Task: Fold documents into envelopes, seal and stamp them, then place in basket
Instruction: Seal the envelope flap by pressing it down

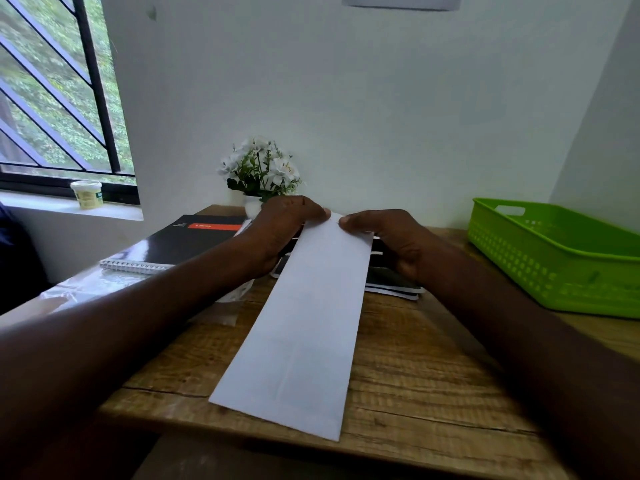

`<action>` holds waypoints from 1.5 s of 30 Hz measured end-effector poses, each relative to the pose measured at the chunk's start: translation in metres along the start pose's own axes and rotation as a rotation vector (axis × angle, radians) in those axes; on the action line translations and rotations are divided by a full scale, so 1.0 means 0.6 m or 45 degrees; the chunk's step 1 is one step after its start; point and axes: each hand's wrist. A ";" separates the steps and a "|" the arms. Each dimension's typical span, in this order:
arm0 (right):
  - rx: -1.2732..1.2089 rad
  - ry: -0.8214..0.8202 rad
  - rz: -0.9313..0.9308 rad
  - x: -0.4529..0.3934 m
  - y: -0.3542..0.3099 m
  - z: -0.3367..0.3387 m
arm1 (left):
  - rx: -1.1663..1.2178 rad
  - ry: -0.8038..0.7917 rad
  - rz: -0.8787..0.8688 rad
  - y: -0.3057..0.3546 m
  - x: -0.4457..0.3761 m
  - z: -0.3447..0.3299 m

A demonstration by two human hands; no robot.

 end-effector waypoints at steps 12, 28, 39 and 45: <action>0.020 0.013 0.019 0.001 0.003 -0.003 | 0.050 0.020 0.100 0.002 0.001 -0.008; -0.044 -0.077 -0.010 -0.002 -0.018 0.032 | -0.060 0.130 -0.113 0.008 -0.006 -0.002; -0.013 0.009 0.071 0.004 -0.010 0.010 | 0.036 0.110 0.020 0.019 -0.002 0.000; -0.028 0.013 0.078 -0.001 -0.007 0.008 | 0.058 -0.096 0.115 0.021 0.001 0.005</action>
Point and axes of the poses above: each hand's wrist, its own x-axis away from the middle knuckle, its own z-axis out of the back of the hand, y = z × x, and after that the axes turned 14 degrees about -z, right-handed
